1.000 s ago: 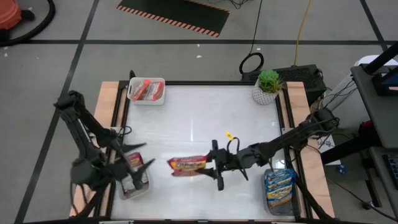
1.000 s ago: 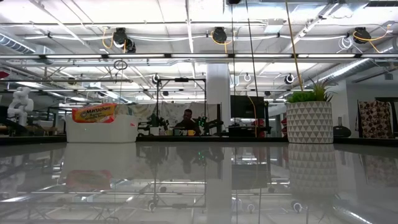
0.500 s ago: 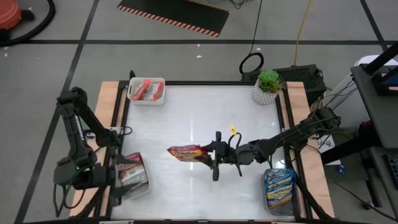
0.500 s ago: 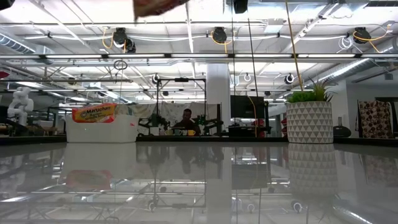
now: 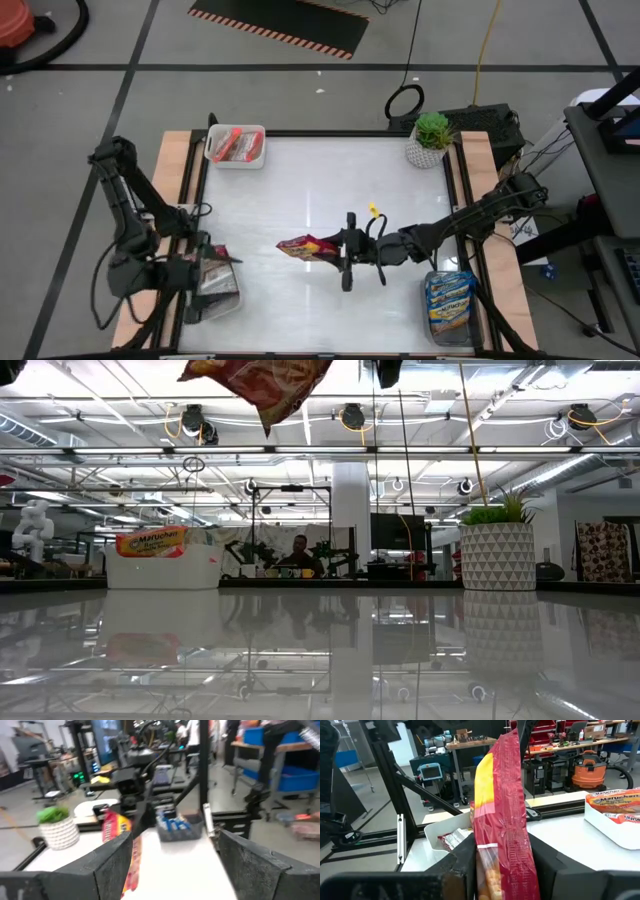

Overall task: Sort Maruchan noodles
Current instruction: Put the red noodle pack into the gray bin

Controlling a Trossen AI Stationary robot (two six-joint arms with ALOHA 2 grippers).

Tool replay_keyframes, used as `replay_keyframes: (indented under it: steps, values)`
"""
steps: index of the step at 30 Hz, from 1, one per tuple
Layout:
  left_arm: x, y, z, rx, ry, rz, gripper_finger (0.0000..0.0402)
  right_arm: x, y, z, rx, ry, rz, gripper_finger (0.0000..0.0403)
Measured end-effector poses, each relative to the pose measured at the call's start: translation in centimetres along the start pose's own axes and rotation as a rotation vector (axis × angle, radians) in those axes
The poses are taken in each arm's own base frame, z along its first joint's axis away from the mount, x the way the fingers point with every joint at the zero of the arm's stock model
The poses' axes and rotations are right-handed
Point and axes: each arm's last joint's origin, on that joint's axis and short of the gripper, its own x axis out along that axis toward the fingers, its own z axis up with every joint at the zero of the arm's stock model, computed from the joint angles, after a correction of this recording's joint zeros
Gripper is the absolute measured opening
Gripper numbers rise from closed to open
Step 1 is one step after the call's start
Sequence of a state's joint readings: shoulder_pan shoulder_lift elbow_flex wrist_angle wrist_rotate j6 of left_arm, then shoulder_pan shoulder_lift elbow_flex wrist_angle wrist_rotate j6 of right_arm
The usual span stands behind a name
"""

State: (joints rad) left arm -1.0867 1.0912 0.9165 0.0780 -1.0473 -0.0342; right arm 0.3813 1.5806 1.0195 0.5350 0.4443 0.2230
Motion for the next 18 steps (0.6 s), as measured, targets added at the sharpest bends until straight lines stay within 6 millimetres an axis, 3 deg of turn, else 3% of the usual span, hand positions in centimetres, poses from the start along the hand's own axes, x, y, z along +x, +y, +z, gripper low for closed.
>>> replay_keyframes:
  steps: [9,18]
  values:
    - [1.8,1.5,-1.3,-0.028,0.092,0.076,0.0298,-0.1,0.2,0.0,0.005,-0.004,0.006,0.0122]
    - [2.9,3.3,-1.6,-0.119,0.113,0.167,0.0298,-0.1,0.4,-0.1,0.017,0.014,0.070,0.0110]
